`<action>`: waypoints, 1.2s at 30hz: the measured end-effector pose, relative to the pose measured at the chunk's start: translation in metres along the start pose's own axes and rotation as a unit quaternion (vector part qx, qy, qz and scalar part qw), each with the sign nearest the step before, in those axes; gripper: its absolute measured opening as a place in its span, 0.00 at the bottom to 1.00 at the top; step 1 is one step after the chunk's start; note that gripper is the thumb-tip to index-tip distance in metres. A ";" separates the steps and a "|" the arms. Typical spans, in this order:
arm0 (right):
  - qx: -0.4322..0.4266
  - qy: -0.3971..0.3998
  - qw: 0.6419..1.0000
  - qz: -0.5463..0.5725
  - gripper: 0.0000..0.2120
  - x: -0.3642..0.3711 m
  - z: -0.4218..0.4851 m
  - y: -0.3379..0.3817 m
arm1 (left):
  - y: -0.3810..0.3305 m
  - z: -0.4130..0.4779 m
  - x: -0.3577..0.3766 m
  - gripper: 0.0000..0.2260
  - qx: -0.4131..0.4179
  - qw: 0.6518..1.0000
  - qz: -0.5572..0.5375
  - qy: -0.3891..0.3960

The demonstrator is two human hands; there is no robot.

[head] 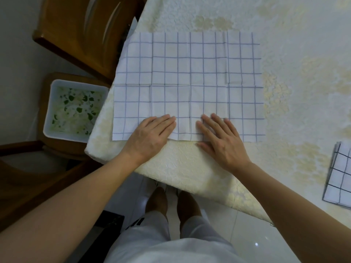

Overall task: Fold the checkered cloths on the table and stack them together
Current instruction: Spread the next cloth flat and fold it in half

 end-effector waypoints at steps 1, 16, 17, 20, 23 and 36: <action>0.004 0.000 1.000 -0.003 0.28 0.001 0.000 0.001 | -0.001 0.003 0.000 0.18 -0.009 1.000 0.000 -0.004; 0.001 -0.061 0.998 0.012 0.22 -0.012 -0.030 0.006 | -0.014 -0.022 -0.010 0.18 0.011 0.998 -0.058 -0.011; 0.009 -0.055 0.998 0.014 0.22 -0.015 -0.039 0.008 | -0.014 -0.028 -0.012 0.19 0.017 0.998 -0.060 -0.012; 0.032 -0.033 0.999 0.009 0.23 -0.020 -0.065 0.018 | -0.018 -0.046 -0.019 0.25 0.031 0.997 -0.072 -0.003; 0.056 -0.028 0.998 0.016 0.23 -0.022 -0.091 0.032 | -0.022 -0.063 -0.026 0.28 0.048 0.996 -0.077 0.007; 0.162 -0.039 0.983 0.080 0.21 -0.022 -0.168 0.056 | -0.032 -0.093 -0.037 0.28 0.045 0.995 -0.086 0.021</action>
Point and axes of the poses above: each hand's wrist, its own z-axis towards the middle knuckle, its own x-axis out of the palm, y = z × x, the point moved 4 cm from there along z, towards the middle knuckle, and after that the axes turned 8 degrees about -y, right-handed, at the moved point
